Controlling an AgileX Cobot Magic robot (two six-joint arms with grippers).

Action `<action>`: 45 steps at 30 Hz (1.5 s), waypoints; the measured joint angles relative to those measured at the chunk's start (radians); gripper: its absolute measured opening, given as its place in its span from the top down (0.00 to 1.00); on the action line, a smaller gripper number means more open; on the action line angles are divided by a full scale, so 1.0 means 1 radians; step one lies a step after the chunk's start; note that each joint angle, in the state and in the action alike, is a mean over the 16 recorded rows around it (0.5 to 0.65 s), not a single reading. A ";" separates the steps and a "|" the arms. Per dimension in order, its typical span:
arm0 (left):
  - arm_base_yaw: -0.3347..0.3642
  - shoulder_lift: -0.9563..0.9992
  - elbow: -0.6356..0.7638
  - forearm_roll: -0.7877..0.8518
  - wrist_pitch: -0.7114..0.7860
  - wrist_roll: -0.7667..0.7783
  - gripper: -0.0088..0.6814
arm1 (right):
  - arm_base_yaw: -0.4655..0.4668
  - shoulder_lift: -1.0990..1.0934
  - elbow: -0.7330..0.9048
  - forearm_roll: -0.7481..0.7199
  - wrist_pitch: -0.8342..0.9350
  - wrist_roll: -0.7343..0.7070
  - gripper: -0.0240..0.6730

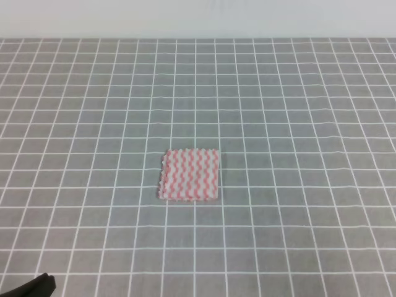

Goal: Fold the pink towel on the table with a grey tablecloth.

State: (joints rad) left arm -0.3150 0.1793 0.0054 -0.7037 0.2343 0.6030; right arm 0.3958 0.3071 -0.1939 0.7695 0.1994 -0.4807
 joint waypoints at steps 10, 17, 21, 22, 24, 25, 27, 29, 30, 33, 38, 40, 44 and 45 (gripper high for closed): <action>0.000 0.000 0.000 0.001 0.007 0.000 0.99 | -0.024 -0.026 0.067 -0.062 -0.204 0.000 0.99; 0.000 0.001 0.000 0.002 0.008 0.000 0.99 | -0.125 -0.122 0.139 -0.098 -0.260 0.000 0.99; 0.000 0.002 0.000 0.002 0.009 0.000 0.99 | -0.195 -0.201 0.171 -0.104 -0.229 0.000 0.99; 0.000 0.002 0.000 0.002 0.009 0.000 0.99 | -0.212 -0.219 0.177 -0.106 -0.217 0.000 0.99; 0.000 0.002 0.000 0.002 0.009 0.000 0.99 | -0.239 -0.253 0.184 -0.108 -0.196 0.000 0.99; 0.000 0.002 0.000 0.002 0.009 0.000 0.99 | -0.250 -0.267 0.186 -0.109 -0.189 0.000 0.99; 0.000 0.003 0.000 0.002 0.009 0.000 0.99 | -0.265 -0.291 0.192 -0.110 -0.183 0.000 0.99; 0.000 0.003 0.000 0.002 0.008 0.000 0.99 | -0.274 -0.308 0.197 -0.115 -0.187 0.000 0.99; 0.000 0.003 0.000 0.002 0.008 0.000 0.99 | -0.277 -0.314 0.199 -0.118 -0.189 -0.001 0.99; 0.000 0.004 0.000 0.002 0.008 0.000 0.99 | -0.280 -0.326 0.207 -0.128 -0.196 0.000 0.99; 0.000 0.004 0.000 0.002 0.007 0.000 0.99 | -0.280 -0.327 0.208 -0.202 -0.178 0.060 0.99; 0.000 0.005 0.000 0.002 0.007 0.000 0.99 | -0.280 -0.327 0.208 -0.259 -0.150 0.115 0.99; 0.000 0.004 0.001 0.002 0.007 0.000 0.99 | -0.280 -0.328 0.212 -0.389 -0.070 0.216 0.99; 0.000 0.004 0.001 0.002 0.007 0.000 0.99 | -0.280 -0.327 0.212 -0.418 -0.049 0.238 0.99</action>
State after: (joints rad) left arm -0.3150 0.1828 0.0066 -0.7016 0.2408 0.6030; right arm 0.1161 -0.0204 0.0178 0.3512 0.1505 -0.2428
